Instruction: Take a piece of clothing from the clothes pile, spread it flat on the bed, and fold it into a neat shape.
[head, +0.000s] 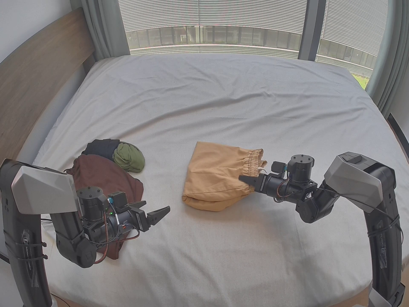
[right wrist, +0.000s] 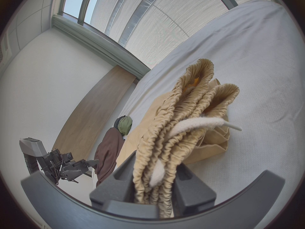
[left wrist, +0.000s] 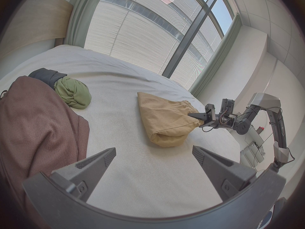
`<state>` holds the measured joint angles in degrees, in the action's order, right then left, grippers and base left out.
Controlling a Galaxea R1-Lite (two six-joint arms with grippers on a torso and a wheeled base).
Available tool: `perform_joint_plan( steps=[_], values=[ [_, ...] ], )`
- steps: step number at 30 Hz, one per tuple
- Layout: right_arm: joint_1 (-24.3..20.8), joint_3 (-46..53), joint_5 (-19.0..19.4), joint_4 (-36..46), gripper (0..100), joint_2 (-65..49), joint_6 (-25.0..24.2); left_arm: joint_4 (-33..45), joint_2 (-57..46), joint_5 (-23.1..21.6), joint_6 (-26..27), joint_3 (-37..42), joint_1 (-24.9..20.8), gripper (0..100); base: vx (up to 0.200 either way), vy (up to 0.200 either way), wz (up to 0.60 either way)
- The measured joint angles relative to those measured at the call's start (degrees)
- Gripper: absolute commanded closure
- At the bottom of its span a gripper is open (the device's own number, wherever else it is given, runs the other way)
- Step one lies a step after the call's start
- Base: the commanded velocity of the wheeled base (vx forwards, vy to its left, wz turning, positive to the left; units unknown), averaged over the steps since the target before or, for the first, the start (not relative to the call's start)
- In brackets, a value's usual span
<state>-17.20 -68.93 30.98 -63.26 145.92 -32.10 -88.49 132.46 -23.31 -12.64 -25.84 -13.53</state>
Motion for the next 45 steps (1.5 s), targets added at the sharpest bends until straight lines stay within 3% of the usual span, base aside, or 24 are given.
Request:
perform_joint_plan(
  steps=[6, 7, 14, 28, 36, 45],
  values=[
    [0.7, 1.0, 0.0, -2.1, 100, 1.1, 0.0, 0.0, 0.0, -0.1, -0.1, -0.1, 0.0, 0, 0.0, 0.0, 0.0],
    [0.7, 1.1, -0.1, -2.2, 0, 1.3, 0.0, 0.0, 0.0, -0.1, -0.1, -0.1, 0.0, 0, 0.0, 0.0, 0.0],
    [1.0, 2.3, -2.0, -2.9, 0, 1.6, 0.7, 0.0, 0.0, 0.0, -0.1, -0.2, 0.0, 0, 0.0, 0.0, 0.0],
    [6.9, 8.4, -2.2, -6.0, 0, -7.1, 1.6, 0.0, -0.1, -0.1, -0.3, -0.6, 0.0, 0, 0.0, 0.0, 0.0],
    [2.6, 10.4, -2.3, -5.9, 0, -11.7, 1.5, 0.0, 0.0, 0.0, -0.5, -1.2, 0.3, 0, 0.0, 0.0, 0.0],
    [0.1, 8.5, -2.5, -6.0, 0, -5.8, 1.6, 0.0, -0.2, 0.0, -0.4, -1.3, 0.8, 0, 0.0, 0.0, 0.0]
  ],
)
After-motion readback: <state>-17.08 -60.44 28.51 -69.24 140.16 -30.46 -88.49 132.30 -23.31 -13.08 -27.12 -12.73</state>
